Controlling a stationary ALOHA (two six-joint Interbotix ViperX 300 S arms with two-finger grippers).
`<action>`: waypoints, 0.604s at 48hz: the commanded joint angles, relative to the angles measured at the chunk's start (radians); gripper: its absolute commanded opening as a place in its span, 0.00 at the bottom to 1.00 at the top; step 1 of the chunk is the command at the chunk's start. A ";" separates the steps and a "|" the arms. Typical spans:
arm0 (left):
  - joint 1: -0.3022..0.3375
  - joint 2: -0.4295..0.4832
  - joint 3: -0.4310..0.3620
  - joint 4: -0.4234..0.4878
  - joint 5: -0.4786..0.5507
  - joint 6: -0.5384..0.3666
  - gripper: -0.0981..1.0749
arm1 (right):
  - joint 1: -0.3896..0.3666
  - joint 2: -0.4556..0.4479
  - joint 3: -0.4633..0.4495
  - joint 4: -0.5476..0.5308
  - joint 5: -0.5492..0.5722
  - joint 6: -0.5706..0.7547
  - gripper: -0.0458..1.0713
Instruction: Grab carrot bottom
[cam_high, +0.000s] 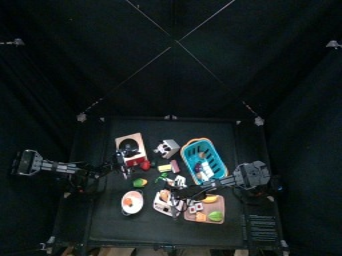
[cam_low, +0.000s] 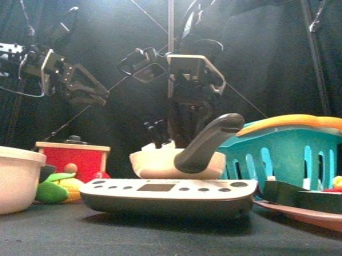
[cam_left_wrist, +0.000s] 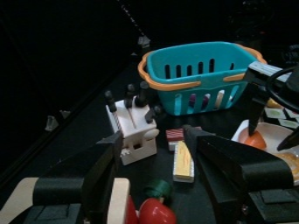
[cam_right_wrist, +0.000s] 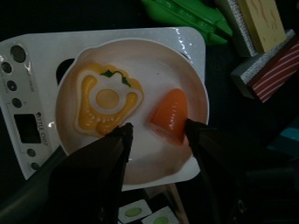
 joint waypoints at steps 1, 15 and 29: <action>-0.002 0.000 -0.009 0.005 -0.003 0.000 0.87 | -0.005 -0.017 -0.008 -0.003 -0.003 0.000 0.81; 0.000 0.000 -0.009 0.005 -0.003 0.000 0.87 | -0.008 -0.002 0.000 0.000 -0.020 0.000 0.81; 0.000 0.000 -0.009 0.005 -0.003 0.000 0.87 | -0.008 -0.002 0.008 -0.003 -0.021 0.000 0.76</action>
